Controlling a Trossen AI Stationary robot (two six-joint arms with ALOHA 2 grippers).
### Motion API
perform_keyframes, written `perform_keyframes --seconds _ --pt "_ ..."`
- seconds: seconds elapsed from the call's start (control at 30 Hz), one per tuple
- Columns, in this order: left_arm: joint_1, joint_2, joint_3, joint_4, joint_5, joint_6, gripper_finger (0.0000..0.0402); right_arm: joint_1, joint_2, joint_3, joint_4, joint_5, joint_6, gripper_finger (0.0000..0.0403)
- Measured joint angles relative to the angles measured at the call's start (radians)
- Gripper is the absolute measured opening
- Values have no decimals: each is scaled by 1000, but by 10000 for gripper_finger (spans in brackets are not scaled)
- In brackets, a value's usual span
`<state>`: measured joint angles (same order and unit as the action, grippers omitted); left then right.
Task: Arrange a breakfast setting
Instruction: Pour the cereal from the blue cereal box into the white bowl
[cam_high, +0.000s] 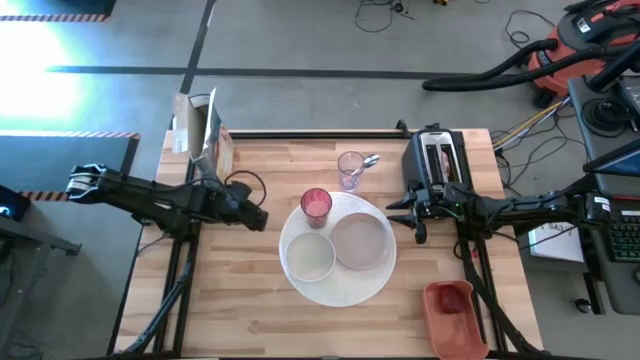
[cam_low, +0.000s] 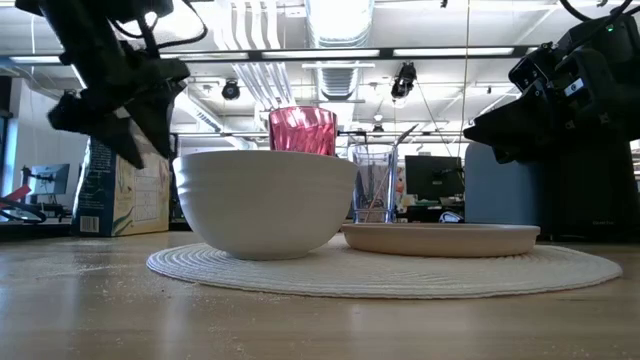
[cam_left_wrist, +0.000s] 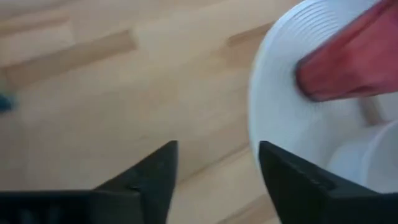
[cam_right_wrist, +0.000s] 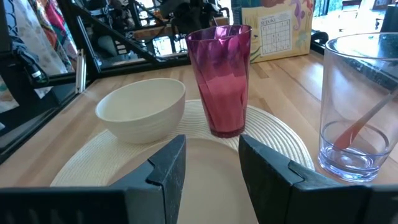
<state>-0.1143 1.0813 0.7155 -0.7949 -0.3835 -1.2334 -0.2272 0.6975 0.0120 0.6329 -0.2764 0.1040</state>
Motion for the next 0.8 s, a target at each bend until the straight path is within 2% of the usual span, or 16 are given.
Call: perform_keyframes --seconds 0.13,0.23,0.4,0.57,0.8 --pt "0 9 40 -108 28 -40 266 0 0 0 0 0 0 139" --pt "0 28 95 -234 28 -79 284 0 0 0 0 0 0 139" --pt "0 71 184 -449 4 -151 288 0 0 0 0 0 0 139" --pt "0 103 220 -624 -37 -263 288 0 0 0 0 0 0 139" --pt "0 109 188 -705 -90 -368 288 0 0 0 0 0 0 139"
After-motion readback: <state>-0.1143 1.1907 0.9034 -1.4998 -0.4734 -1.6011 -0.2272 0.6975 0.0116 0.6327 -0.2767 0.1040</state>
